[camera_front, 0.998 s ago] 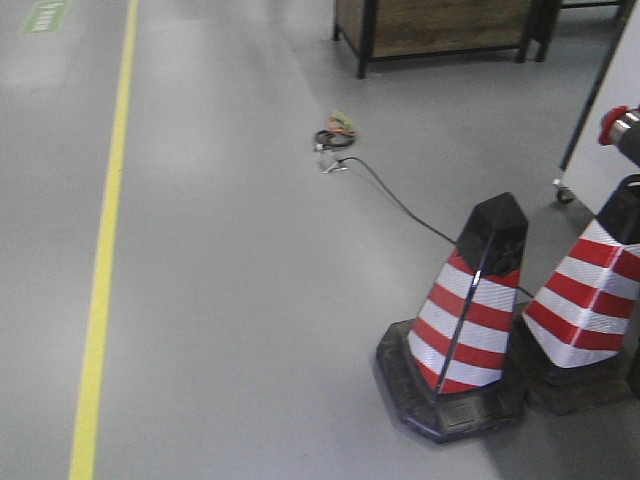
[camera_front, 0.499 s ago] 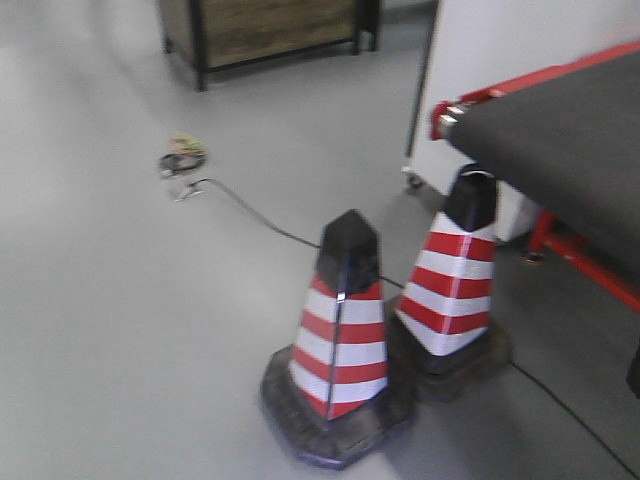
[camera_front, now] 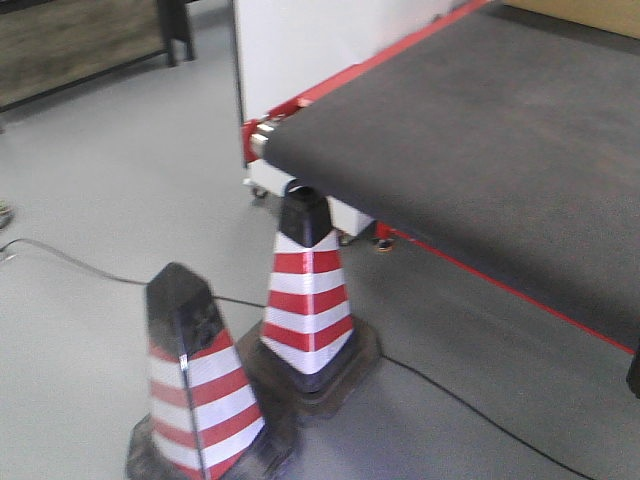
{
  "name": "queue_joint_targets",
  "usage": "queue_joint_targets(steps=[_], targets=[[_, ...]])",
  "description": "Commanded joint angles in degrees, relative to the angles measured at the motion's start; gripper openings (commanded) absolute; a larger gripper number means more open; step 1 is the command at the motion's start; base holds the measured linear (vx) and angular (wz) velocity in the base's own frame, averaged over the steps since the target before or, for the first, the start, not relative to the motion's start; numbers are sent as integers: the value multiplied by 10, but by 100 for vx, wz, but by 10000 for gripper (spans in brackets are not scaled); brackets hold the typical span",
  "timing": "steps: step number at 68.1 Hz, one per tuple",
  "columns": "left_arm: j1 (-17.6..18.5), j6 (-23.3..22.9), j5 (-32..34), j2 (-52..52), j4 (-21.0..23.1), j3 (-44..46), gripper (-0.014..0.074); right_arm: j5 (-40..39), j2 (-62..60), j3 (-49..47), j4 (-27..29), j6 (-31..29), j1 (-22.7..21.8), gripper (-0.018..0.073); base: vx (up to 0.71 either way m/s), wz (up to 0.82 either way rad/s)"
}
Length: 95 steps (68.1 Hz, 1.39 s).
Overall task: Move and align brake pads A on conveyor
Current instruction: 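Turn the base to face the black conveyor belt and approach it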
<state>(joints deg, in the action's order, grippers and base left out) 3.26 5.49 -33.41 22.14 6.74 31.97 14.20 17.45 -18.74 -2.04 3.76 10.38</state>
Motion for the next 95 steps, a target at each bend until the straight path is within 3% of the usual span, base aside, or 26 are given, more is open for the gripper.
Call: queue_joint_targets(steps=[1, 44, 95], targets=[[3, -1, 55, 3, 7, 17, 72, -60, 4, -17, -2, -3, -1, 24, 22, -60], [3, -1, 55, 3, 7, 17, 72, -60, 4, -17, -2, -3, -1, 24, 20, -57], [3, -1, 55, 3, 7, 17, 72, -60, 4, -17, -2, -3, -1, 24, 24, -11]])
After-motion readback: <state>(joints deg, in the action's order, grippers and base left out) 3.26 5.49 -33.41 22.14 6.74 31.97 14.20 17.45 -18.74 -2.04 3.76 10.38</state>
